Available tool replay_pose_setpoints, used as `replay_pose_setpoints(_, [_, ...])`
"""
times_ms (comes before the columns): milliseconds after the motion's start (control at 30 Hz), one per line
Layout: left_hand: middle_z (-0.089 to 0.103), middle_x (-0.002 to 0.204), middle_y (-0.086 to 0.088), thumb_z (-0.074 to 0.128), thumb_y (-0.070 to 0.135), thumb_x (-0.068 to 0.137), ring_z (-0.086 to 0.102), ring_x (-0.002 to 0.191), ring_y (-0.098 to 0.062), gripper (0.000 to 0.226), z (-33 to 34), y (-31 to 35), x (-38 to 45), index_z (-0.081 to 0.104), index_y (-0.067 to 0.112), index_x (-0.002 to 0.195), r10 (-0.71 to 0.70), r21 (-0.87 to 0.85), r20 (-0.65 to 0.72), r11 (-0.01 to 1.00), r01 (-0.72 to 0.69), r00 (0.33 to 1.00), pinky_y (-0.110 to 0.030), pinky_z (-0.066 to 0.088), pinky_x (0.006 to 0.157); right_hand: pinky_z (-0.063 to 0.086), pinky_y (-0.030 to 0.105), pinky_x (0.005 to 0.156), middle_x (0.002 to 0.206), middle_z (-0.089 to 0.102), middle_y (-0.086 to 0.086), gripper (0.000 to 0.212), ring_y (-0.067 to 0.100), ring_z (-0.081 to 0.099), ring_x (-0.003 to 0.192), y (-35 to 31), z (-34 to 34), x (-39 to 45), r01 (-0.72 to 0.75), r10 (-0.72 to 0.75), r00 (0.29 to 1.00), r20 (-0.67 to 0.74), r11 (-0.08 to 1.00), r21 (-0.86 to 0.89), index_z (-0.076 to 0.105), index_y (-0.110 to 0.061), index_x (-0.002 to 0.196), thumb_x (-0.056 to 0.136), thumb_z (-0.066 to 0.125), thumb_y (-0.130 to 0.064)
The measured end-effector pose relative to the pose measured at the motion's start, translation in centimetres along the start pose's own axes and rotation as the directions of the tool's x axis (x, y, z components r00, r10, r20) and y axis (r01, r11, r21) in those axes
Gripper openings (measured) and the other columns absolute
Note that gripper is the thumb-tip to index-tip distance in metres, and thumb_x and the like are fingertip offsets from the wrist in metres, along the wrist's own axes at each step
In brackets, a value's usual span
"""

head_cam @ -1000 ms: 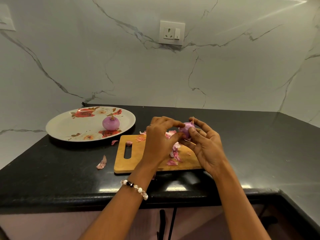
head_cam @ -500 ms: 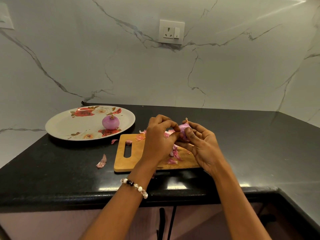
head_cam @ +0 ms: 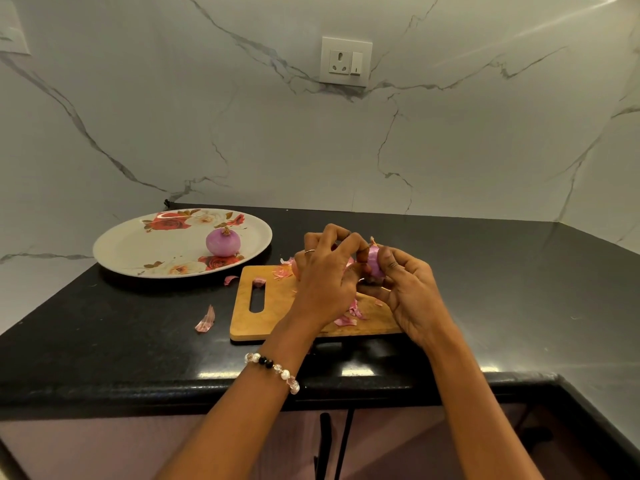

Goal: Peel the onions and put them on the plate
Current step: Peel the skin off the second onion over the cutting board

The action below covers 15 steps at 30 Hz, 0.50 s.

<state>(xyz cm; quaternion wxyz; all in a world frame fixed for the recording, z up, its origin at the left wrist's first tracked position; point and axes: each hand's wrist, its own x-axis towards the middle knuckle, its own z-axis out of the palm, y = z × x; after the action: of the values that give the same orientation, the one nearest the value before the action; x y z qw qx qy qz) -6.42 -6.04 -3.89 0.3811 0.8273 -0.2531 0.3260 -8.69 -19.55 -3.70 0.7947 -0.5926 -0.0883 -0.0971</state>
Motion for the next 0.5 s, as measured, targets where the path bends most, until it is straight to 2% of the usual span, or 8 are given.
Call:
replay_pose_setpoints(167, [0.051, 0.099, 0.016, 0.058, 0.009, 0.082, 0.049, 0.095, -0.013, 0.024, 0.0, -0.2, 0.2, 0.054, 0.029, 0.093, 0.038, -0.16, -0.024, 0.986, -0.041, 0.999, -0.044, 0.049, 0.08, 0.062, 0.033, 0.065, 0.092, 0.074, 0.013, 0.04, 0.025, 0.073, 0.082, -0.3, 0.2, -0.1, -0.005, 0.007, 0.999, -0.039, 0.998, 0.068, 0.067, -0.001, 0.104, 0.087, 0.054, -0.035])
replay_pose_setpoints(233, [0.057, 0.093, 0.013, 0.061, 0.004, 0.084, 0.055, 0.089, -0.012, 0.019, -0.3, 0.0, 0.3, 0.057, 0.021, 0.093, 0.007, -0.258, -0.021, 0.966, -0.012, 1.0, -0.038, 0.054, 0.079, 0.062, 0.032, 0.063, 0.092, 0.074, 0.014, 0.041, 0.026, 0.073, 0.081, -0.4, 0.3, -0.1, -0.013, 0.018, 0.998, -0.052, 0.995, 0.095, 0.068, 0.001, 0.103, 0.088, 0.053, -0.035])
replay_pose_setpoints(367, [0.067, 0.095, 0.007, 0.062, 0.004, 0.088, 0.06, 0.09, -0.002, 0.014, -0.8, 0.2, 0.4, 0.061, 0.017, 0.093, -0.134, -0.409, 0.038, 0.902, 0.137, 0.99, -0.012, 0.05, 0.076, 0.062, 0.034, 0.06, 0.093, 0.074, 0.016, 0.041, 0.027, 0.073, 0.082, -0.5, 0.4, -0.2, -0.028, 0.036, 0.998, -0.059, 0.989, 0.143, 0.067, 0.003, 0.103, 0.087, 0.054, -0.034])
replay_pose_setpoints(433, [0.068, 0.094, 0.011, 0.061, 0.004, 0.089, 0.06, 0.09, 0.003, 0.016, -1.0, 0.3, 0.5, 0.061, 0.02, 0.091, -0.17, -0.442, 0.045, 0.881, 0.172, 0.984, -0.009, 0.049, 0.076, 0.062, 0.034, 0.06, 0.093, 0.074, 0.016, 0.039, 0.027, 0.074, 0.082, -0.6, 0.4, -0.2, -0.026, 0.035, 0.998, -0.054, 0.987, 0.159, 0.066, 0.003, 0.102, 0.09, 0.053, -0.031])
replay_pose_setpoints(500, [0.066, 0.089, 0.02, 0.059, 0.007, 0.09, 0.061, 0.089, 0.005, 0.021, -1.1, 0.4, 0.5, 0.059, 0.027, 0.086, -0.204, -0.452, 0.049, 0.868, 0.204, 0.978, -0.013, 0.051, 0.078, 0.062, 0.035, 0.06, 0.094, 0.074, 0.017, 0.035, 0.028, 0.074, 0.082, -0.6, 0.4, -0.2, -0.035, 0.044, 0.998, -0.047, 0.985, 0.17, 0.065, 0.003, 0.104, 0.095, 0.049, -0.027])
